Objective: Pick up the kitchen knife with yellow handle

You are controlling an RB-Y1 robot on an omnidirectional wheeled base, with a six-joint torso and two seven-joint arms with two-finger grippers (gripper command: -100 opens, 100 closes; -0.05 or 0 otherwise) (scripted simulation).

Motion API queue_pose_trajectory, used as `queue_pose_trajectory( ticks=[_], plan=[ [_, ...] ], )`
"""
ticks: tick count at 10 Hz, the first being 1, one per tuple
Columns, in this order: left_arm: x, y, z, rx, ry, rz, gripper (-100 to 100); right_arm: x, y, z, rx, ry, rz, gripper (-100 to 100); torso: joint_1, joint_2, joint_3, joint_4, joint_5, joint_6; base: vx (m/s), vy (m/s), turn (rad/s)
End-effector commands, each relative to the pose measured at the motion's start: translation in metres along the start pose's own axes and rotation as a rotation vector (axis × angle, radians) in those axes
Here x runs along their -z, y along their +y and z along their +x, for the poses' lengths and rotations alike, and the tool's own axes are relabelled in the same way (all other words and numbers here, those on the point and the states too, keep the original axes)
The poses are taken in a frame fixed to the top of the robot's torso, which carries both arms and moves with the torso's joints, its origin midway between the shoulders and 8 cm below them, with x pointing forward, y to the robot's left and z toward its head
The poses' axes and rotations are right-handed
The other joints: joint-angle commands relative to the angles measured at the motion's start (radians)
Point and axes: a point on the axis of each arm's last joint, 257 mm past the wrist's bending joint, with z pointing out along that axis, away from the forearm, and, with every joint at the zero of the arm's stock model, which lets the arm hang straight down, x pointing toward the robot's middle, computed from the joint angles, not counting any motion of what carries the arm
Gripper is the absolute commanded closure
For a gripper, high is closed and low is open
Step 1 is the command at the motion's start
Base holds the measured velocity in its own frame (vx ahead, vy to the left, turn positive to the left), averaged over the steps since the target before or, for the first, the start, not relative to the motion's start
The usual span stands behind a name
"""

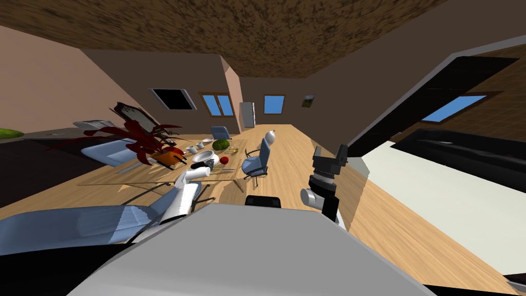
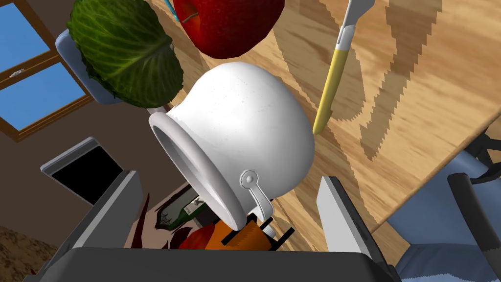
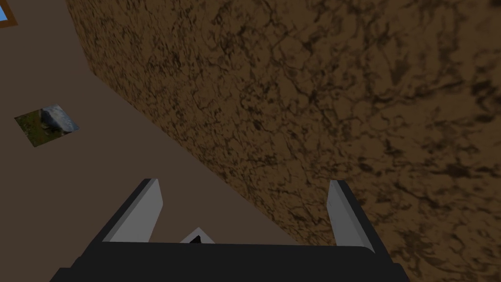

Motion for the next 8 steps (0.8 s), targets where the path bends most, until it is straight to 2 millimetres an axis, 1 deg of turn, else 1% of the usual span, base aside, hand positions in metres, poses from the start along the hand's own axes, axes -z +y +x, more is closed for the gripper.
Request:
queue_pose_trajectory(
  ticks=[1, 2, 3, 4, 5, 7, 8],
  plan=[
    [-0.003, 0.017, 0.002, 0.004, 0.008, -0.063, -100, 0.000, 0.000, 0.000, 0.000, 0.000, 0.000, 0, 0.000, 0.000, 0.000, 0.000, 0.000, 0.000, 0.043, -0.009, -0.035],
    [-0.008, 0.030, 0.000, 0.012, 0.013, -0.112, -100, 0.000, 0.000, 0.000, 0.000, 0.000, 0.000, 0, 0.000, 0.000, 0.000, 0.000, 0.000, 0.000, 0.054, -0.009, -0.073],
    [-0.007, 0.039, 0.002, 0.013, 0.019, -0.146, -100, 0.000, 0.000, 0.000, 0.000, 0.000, 0.000, 0, 0.000, 0.000, 0.000, 0.000, 0.000, 0.000, 0.045, 0.002, -0.044],
    [-0.011, 0.053, 0.001, 0.021, 0.026, -0.195, -100, 0.000, 0.000, 0.000, 0.000, 0.000, 0.000, 0, 0.001, 0.000, 0.000, 0.000, 0.000, 0.000, 0.049, 0.005, -0.100],
    [-0.010, 0.058, 0.002, 0.022, 0.030, -0.215, -100, 0.000, 0.000, 0.000, 0.000, 0.000, 0.000, 0, 0.001, 0.000, 0.000, 0.000, 0.000, 0.000, 0.041, 0.010, -0.056],
    [-0.011, 0.080, 0.003, 0.030, 0.046, -0.298, -100, 0.000, 0.000, 0.000, 0.000, 0.000, 0.000, 0, 0.002, 0.000, 0.000, 0.000, 0.000, 0.000, 0.049, 0.018, -0.066],
    [-0.011, 0.095, 0.005, 0.037, 0.059, -0.351, -100, 0.000, 0.000, 0.000, 0.000, 0.000, 0.000, 0, 0.002, 0.000, 0.000, 0.000, 0.000, 0.000, 0.047, 0.023, -0.123]
  ],
)
